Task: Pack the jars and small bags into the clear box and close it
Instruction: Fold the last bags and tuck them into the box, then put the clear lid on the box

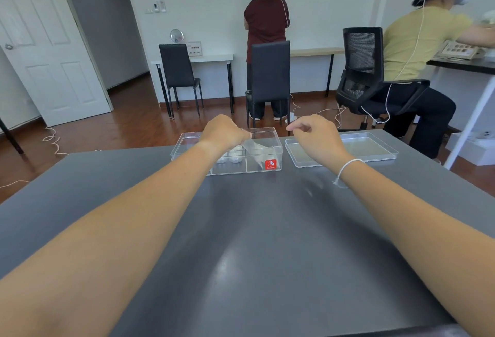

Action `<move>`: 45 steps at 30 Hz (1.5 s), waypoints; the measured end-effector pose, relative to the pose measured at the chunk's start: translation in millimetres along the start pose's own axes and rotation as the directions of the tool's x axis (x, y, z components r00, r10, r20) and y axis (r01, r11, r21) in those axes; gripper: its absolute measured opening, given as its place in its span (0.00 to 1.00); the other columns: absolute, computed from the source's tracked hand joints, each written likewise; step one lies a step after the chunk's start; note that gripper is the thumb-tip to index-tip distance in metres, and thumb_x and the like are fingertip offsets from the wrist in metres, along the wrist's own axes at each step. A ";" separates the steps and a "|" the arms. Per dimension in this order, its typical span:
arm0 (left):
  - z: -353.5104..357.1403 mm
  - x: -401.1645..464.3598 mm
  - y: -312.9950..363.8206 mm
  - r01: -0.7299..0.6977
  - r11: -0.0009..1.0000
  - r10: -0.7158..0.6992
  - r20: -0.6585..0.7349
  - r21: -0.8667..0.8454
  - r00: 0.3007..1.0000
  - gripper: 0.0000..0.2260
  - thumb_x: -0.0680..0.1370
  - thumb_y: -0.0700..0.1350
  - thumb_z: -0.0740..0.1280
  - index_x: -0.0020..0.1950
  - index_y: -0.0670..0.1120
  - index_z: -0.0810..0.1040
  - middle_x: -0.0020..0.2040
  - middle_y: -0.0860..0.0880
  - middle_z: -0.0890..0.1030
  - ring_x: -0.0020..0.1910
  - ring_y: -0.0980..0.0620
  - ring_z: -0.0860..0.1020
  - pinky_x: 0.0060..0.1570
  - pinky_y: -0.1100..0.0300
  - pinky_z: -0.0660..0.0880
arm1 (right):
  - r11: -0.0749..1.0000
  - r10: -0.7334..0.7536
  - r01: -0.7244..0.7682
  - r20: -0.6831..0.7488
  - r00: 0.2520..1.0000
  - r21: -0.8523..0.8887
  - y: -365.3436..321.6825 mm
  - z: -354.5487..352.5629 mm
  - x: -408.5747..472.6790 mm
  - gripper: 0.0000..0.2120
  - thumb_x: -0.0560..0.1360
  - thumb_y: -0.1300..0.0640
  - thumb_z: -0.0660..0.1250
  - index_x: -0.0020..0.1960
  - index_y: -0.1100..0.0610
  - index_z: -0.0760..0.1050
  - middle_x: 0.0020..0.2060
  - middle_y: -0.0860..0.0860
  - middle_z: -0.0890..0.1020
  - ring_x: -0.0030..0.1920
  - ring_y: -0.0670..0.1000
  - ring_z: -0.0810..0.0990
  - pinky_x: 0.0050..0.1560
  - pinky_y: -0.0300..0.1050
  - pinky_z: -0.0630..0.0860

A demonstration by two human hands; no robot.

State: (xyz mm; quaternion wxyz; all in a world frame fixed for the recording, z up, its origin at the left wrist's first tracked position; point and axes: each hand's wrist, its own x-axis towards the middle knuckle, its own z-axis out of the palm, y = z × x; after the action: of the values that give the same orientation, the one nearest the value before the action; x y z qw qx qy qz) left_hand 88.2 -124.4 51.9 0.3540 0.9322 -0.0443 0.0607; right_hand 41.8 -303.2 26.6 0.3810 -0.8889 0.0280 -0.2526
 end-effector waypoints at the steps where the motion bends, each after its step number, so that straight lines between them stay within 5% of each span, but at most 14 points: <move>1: -0.7 -0.4 -0.3 -0.008 1.000 0.008 0.000 -0.014 1.000 0.12 0.70 0.48 0.69 0.31 0.41 0.76 0.31 0.47 0.74 0.35 0.47 0.73 0.33 0.59 0.68 | 1.000 -0.002 0.002 -0.017 1.000 0.005 3.1 -3.9 -1.4 0.12 0.74 0.60 0.58 0.45 0.49 0.80 0.48 0.48 0.78 0.48 0.49 0.73 0.58 0.50 0.70; 6: -5.5 -3.8 -1.7 -0.064 0.997 0.061 -0.045 -0.045 0.997 0.14 0.72 0.50 0.67 0.39 0.39 0.81 0.40 0.44 0.81 0.39 0.47 0.76 0.38 0.57 0.71 | 0.999 -0.007 0.005 -0.048 0.999 -0.035 18.6 -21.5 -10.3 0.11 0.74 0.61 0.59 0.44 0.51 0.80 0.47 0.48 0.77 0.46 0.47 0.72 0.52 0.44 0.69; 10: -5.2 -17.3 2.0 -0.224 0.973 0.221 -0.068 -0.045 0.973 0.08 0.73 0.47 0.64 0.34 0.47 0.75 0.36 0.47 0.72 0.37 0.50 0.69 0.43 0.57 0.69 | 0.997 0.003 -0.007 -0.049 0.999 -0.083 34.0 -35.7 -21.1 0.11 0.73 0.61 0.59 0.44 0.50 0.79 0.48 0.51 0.78 0.48 0.52 0.73 0.50 0.45 0.69; 14: 2.9 -33.6 14.0 -0.327 0.944 0.319 -0.120 -0.052 0.940 0.08 0.73 0.48 0.66 0.49 0.49 0.82 0.44 0.51 0.79 0.48 0.53 0.76 0.49 0.62 0.68 | 0.988 0.032 -0.040 -0.055 0.998 -0.152 46.6 -48.5 -30.1 0.11 0.74 0.61 0.60 0.46 0.51 0.80 0.50 0.53 0.78 0.54 0.57 0.74 0.57 0.54 0.70; 23: 41.4 -66.2 36.9 -0.457 0.890 0.457 0.022 -0.013 0.889 0.12 0.75 0.47 0.64 0.57 0.49 0.79 0.51 0.51 0.81 0.55 0.52 0.76 0.50 0.64 0.66 | 0.960 0.028 -0.051 -0.087 0.996 -0.276 72.8 -74.8 -44.6 0.11 0.74 0.61 0.60 0.48 0.51 0.80 0.51 0.51 0.79 0.54 0.55 0.73 0.54 0.50 0.64; 36: 85.3 -80.8 39.3 -0.514 0.833 0.497 0.134 0.205 0.858 0.16 0.76 0.49 0.63 0.62 0.49 0.76 0.62 0.46 0.77 0.62 0.46 0.72 0.59 0.50 0.72 | 0.878 0.069 -0.075 -0.030 0.997 -0.473 101.6 -98.4 -46.0 0.14 0.75 0.57 0.58 0.56 0.49 0.77 0.59 0.53 0.75 0.60 0.57 0.70 0.62 0.55 0.62; 45: 94.5 -79.9 33.4 -0.478 0.838 0.469 0.101 0.263 0.877 0.16 0.77 0.48 0.61 0.63 0.47 0.75 0.63 0.46 0.76 0.61 0.45 0.72 0.58 0.52 0.72 | 0.851 0.166 -0.122 0.041 0.985 -0.510 110.3 -104.3 -42.5 0.16 0.76 0.54 0.58 0.63 0.47 0.72 0.65 0.53 0.71 0.65 0.58 0.66 0.66 0.57 0.60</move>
State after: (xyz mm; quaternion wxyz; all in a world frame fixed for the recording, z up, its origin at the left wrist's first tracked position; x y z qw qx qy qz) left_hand 12.7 -209.0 -7.9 0.1918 0.9336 -0.2699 0.1367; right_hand -28.6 -440.1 -7.2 0.1533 -0.9628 0.1438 -0.1700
